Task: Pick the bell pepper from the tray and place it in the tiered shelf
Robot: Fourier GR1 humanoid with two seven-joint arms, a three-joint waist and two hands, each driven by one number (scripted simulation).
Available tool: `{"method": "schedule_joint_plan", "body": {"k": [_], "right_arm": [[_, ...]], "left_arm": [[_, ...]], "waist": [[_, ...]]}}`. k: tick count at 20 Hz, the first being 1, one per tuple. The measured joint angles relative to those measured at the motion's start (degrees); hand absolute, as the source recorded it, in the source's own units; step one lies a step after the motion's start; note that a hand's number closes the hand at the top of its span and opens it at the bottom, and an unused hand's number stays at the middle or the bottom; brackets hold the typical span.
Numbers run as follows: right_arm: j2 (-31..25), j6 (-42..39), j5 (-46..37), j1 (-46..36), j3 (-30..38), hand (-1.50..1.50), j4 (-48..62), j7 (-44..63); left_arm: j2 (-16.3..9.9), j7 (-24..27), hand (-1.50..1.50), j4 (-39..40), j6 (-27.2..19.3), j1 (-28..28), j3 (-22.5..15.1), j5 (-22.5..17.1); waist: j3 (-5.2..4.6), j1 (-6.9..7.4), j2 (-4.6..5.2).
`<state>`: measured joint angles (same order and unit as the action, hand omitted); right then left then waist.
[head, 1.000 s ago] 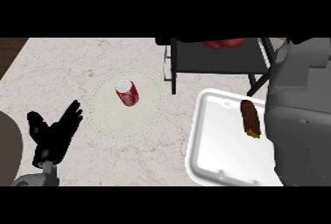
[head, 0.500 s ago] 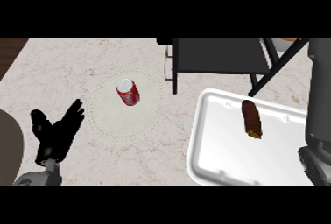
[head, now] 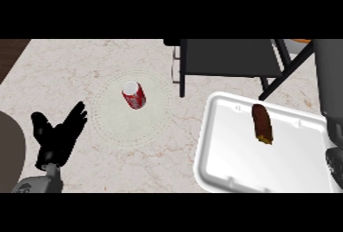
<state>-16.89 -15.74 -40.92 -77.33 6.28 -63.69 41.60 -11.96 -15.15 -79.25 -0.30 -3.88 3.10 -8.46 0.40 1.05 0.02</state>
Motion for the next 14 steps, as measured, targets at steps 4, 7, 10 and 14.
{"method": "schedule_joint_plan", "body": {"k": [4,7,10,14], "right_arm": [[-0.8,3.0,-1.1,-1.8,0.6,1.50,6.8,-4.1],[-1.0,5.5,-2.4,-3.3,0.6,1.50,11.6,-6.5],[-1.4,7.9,-3.0,-4.2,1.1,1.50,15.9,-9.7],[-1.5,10.1,-3.1,-4.0,1.5,1.50,19.2,-13.8]], "left_arm": [[0.4,0.9,0.00,0.1,-0.1,0.0,-0.1,0.5],[0.6,0.2,0.00,0.0,-0.2,-0.3,0.0,0.5],[0.2,-0.9,0.00,-0.5,0.1,-0.3,0.5,0.1],[0.4,-0.6,0.00,-1.6,0.4,0.6,0.4,0.2]], "waist": [[0.02,0.25,0.06],[-0.01,0.38,0.13],[-0.07,0.45,0.16],[-0.06,0.35,0.10]]}}
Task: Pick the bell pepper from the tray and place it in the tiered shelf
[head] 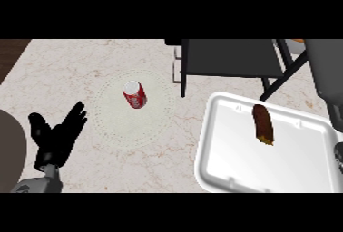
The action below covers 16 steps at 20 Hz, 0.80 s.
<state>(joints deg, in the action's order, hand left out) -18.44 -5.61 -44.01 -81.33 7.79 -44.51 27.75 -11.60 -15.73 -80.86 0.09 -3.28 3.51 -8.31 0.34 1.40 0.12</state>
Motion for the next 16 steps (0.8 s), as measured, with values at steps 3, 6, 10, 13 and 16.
{"method": "schedule_joint_plan", "body": {"k": [3,6,10,13,16], "right_arm": [[-0.3,0.7,0.4,0.1,0.4,1.50,1.7,-3.0],[-0.3,1.1,0.7,-0.3,0.8,1.50,3.0,-4.7],[-1.0,0.2,-0.8,-1.6,-0.5,1.50,5.2,-5.1],[-0.2,4.7,0.5,-1.5,2.3,-1.50,6.0,-3.9],[-0.6,7.7,2.4,-2.6,5.6,-1.50,7.1,-3.2]], "left_arm": [[0.2,-0.2,0.00,0.4,-0.2,-0.1,0.1,0.3],[0.2,1.3,0.00,2.1,0.1,-0.5,0.7,0.5],[0.3,0.1,0.00,1.2,-0.1,-0.4,0.7,0.5],[0.4,-0.2,0.00,0.3,0.0,-0.1,0.5,0.5],[0.3,0.3,0.00,0.8,0.6,-0.3,0.6,0.4]], "waist": [[0.00,-0.18,-0.04],[0.15,-0.31,-0.12],[0.16,-0.24,-0.16],[0.06,-0.12,-0.10],[0.02,-0.04,0.01]]}}
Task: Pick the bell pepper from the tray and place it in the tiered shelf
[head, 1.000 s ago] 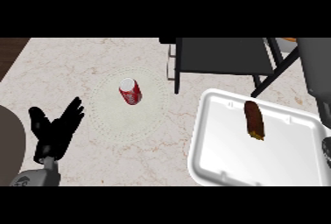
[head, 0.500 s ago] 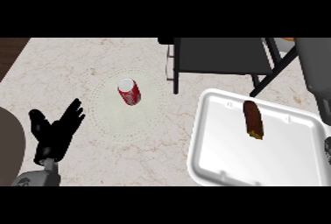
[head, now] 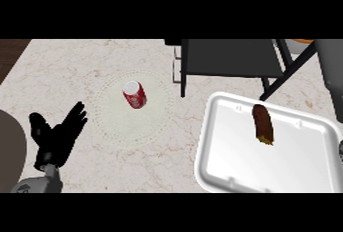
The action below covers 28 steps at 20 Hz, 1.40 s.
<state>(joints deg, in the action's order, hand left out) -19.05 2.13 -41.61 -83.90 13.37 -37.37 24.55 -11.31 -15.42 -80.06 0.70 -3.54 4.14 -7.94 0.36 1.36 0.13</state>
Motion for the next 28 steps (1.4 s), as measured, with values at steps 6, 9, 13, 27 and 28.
{"method": "schedule_joint_plan", "body": {"k": [6,9,13,27,28], "right_arm": [[1.6,4.8,5.5,-0.6,5.6,-1.50,-1.0,0.3],[1.5,6.3,8.7,-1.2,8.7,-1.50,-1.9,0.7],[0.7,9.5,11.7,-1.6,11.9,-1.50,-3.4,1.2],[-13.1,16.0,13.6,3.7,18.4,-1.50,-8.5,5.4],[-14.1,15.2,14.5,4.4,19.1,-1.50,-9.2,5.6]], "left_arm": [[-0.1,-1.7,0.00,-1.1,-0.4,0.2,0.1,0.1],[0.0,-0.9,0.00,-0.5,-0.2,0.4,0.4,0.1],[0.3,-1.7,0.00,-0.6,-0.9,0.2,0.1,0.7],[0.7,0.0,0.00,-0.5,-0.6,1.3,0.8,0.9],[0.7,0.1,0.00,-0.3,-0.6,1.2,0.9,0.9]], "waist": [[-0.09,-0.31,-0.11],[-0.05,-0.48,-0.17],[0.03,-0.66,-0.26],[0.04,-1.60,-0.54],[0.08,-1.64,-0.57]]}}
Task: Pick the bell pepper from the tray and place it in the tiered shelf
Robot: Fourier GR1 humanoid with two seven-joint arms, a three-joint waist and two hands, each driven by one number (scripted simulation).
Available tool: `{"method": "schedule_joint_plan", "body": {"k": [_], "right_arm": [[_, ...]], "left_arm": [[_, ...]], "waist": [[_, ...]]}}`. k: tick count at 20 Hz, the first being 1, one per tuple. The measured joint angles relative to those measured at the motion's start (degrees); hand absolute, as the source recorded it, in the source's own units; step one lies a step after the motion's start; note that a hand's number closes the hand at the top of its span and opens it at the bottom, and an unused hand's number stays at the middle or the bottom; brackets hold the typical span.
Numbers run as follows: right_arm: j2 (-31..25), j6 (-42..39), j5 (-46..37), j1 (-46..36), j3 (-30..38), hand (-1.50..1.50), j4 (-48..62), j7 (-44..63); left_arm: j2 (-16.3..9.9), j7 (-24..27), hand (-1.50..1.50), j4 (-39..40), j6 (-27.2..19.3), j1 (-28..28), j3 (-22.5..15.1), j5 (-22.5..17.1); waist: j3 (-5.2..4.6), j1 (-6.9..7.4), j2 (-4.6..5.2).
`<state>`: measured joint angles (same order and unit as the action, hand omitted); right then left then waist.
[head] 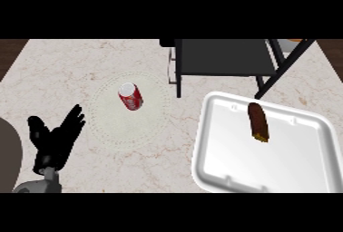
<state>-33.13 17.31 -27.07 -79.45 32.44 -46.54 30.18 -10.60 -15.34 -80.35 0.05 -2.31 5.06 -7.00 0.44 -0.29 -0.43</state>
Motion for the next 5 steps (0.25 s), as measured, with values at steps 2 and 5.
{"method": "schedule_joint_plan", "body": {"k": [2,5], "right_arm": [[-2.3,-2.4,2.2,1.9,1.5,-1.50,-0.3,-0.6],[-5.3,-6.7,5.4,4.4,3.2,-1.50,-1.6,-1.1]], "left_arm": [[0.1,-0.7,0.00,-0.2,-0.2,-0.3,-0.3,0.3],[0.8,0.3,0.00,0.4,-0.6,-0.3,-0.4,0.8]], "waist": [[0.02,0.05,0.00],[0.06,-0.10,-0.03]]}}
